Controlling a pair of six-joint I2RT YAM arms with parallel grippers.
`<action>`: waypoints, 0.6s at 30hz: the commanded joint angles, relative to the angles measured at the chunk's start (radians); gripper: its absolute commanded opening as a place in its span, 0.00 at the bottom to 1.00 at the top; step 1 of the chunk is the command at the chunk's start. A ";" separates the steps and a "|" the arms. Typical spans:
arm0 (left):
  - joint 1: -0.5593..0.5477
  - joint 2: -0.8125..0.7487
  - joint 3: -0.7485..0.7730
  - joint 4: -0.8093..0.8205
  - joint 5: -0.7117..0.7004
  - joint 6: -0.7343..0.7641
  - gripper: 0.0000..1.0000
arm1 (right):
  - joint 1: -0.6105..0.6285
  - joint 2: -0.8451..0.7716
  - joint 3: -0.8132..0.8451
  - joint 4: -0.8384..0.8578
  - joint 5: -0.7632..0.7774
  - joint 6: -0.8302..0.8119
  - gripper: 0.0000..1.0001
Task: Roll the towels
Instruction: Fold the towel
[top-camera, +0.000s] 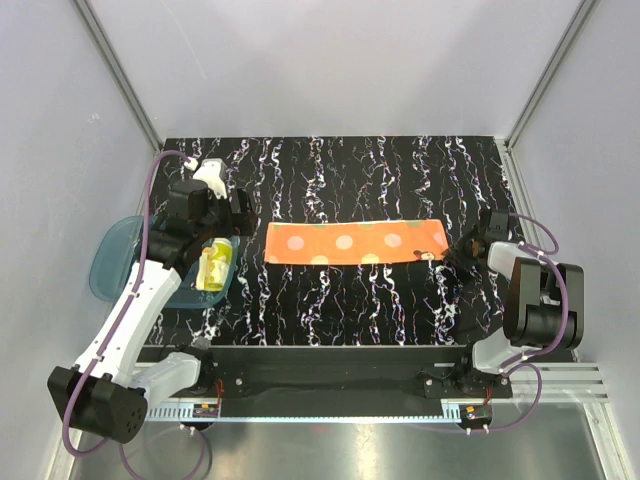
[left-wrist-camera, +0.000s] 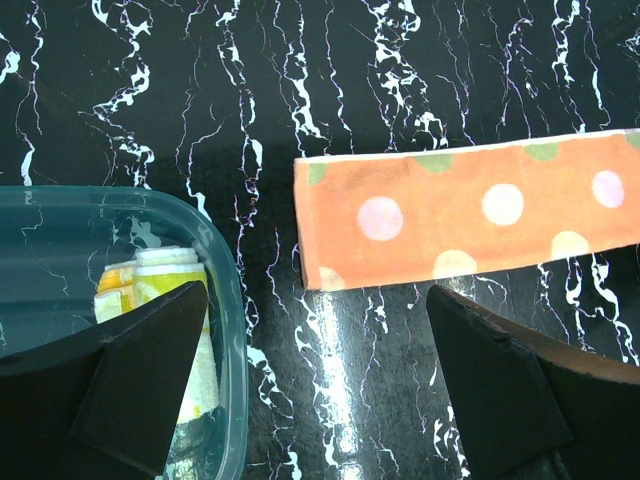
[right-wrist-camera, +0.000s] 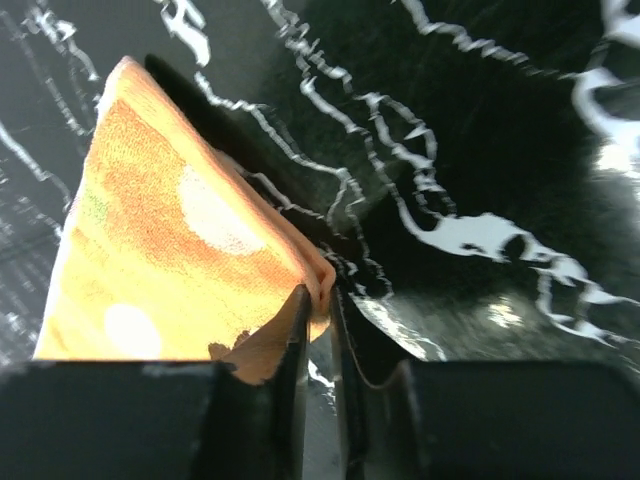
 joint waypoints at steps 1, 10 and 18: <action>0.006 -0.002 0.049 0.018 -0.014 0.020 0.99 | -0.004 -0.025 0.092 -0.161 0.141 -0.081 0.18; 0.006 -0.002 0.047 0.018 -0.001 0.014 0.99 | -0.006 -0.156 0.160 -0.306 0.387 -0.146 0.00; 0.006 -0.013 0.050 0.017 0.002 0.011 0.99 | 0.036 -0.263 0.211 -0.347 0.361 -0.212 0.00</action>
